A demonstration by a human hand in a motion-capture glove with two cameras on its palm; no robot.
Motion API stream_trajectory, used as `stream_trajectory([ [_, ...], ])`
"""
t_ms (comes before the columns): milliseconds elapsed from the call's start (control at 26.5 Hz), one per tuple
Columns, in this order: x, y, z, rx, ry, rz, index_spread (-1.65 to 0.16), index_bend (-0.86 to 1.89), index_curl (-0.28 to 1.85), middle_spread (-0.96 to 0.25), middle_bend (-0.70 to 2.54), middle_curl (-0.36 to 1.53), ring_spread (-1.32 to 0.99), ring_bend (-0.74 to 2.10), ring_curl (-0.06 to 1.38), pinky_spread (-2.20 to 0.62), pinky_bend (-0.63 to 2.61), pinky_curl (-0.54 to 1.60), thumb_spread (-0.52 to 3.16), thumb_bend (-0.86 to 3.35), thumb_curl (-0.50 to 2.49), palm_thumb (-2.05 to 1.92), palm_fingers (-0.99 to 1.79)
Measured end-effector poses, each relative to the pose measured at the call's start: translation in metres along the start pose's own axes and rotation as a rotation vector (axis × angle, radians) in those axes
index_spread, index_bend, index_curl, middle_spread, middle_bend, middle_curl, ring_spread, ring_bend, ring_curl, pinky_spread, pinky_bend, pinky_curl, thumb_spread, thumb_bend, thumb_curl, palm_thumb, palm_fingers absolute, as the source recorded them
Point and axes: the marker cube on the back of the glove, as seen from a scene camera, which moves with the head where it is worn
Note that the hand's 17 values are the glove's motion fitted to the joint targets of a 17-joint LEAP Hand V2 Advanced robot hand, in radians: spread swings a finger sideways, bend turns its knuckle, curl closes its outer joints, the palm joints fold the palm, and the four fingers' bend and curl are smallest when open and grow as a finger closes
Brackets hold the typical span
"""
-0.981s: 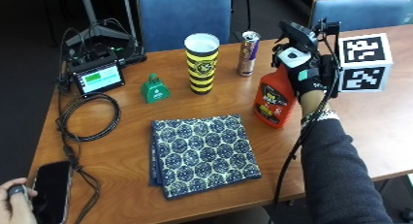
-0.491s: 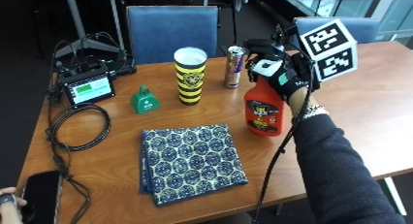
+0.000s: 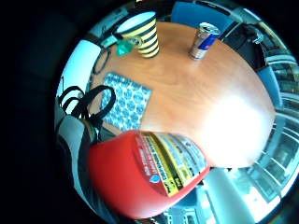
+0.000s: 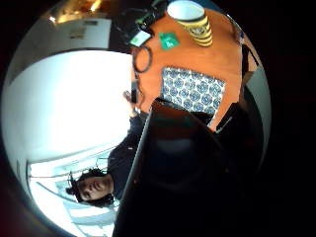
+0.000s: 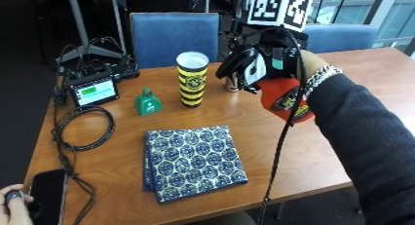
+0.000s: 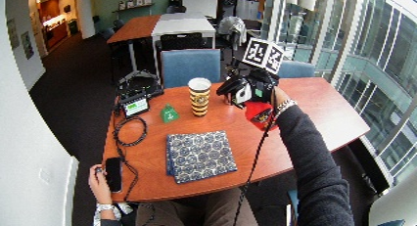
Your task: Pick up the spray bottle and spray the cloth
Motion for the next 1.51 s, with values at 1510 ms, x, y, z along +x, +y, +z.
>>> stream_trajectory([
  [1510, -0.033, -0.018, 0.145, -0.534, 0.724, 0.221, -0.33, 0.19, 0.61, -0.23, 0.6, 0.52, -0.24, 0.64, 0.47, -0.34, 0.42, 0.4, 0.24, -0.03, 0.77, 0.96, 1.36],
])
